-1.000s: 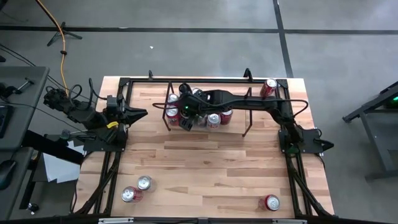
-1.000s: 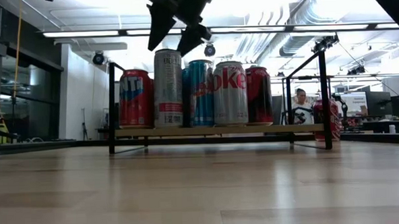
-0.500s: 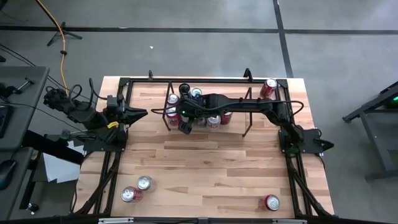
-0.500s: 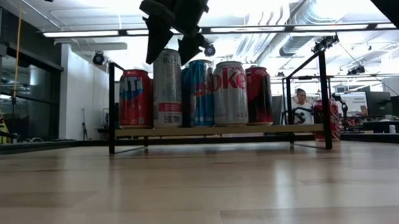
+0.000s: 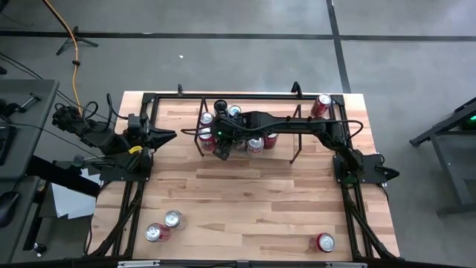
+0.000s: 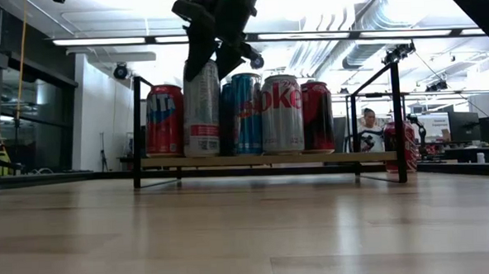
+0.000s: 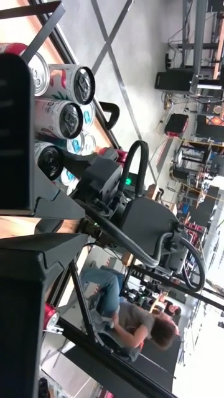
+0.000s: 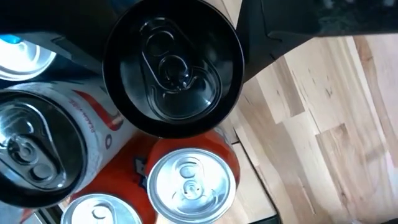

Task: Place canned beverage on shelf
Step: Put the white-pink soda can on the shelf aligned with the other white-pink soda cans

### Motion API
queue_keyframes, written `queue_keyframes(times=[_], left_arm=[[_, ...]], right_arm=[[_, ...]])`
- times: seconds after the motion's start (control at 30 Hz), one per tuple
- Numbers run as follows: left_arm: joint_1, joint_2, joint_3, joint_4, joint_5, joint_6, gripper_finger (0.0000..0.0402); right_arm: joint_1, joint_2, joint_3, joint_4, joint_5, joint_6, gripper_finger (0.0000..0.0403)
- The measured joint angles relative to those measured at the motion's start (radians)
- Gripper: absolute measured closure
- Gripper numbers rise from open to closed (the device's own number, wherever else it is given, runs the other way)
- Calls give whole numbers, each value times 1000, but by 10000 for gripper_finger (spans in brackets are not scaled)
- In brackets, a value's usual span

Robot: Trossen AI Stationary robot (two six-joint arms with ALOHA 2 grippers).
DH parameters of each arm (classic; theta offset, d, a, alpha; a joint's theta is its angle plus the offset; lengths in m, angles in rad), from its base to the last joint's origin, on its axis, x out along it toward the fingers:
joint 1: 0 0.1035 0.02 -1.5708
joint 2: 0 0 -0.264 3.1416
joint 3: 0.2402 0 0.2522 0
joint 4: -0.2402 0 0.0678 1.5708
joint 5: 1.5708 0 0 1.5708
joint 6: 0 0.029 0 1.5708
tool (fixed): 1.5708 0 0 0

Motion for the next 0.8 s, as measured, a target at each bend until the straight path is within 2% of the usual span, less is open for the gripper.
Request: queue_keyframes(times=[0.2,0.37,0.53,0.7,0.8], left_arm=[[0,0,0,0,0,0,402],[0,0,0,-2,0,0,402],[0,0,0,-3,0,0,402],[0,0,0,-2,0,-1,401],[0,0,0,-2,0,-1,401]], right_arm=[[0,0,0,1,-19,-58,165],[-6,-20,0,-14,-50,-179,165],[-45,-56,0,-3,-171,-353,165],[-92,-51,0,-42,-336,-512,165],[-99,-43,0,-44,-362,-624,165]])
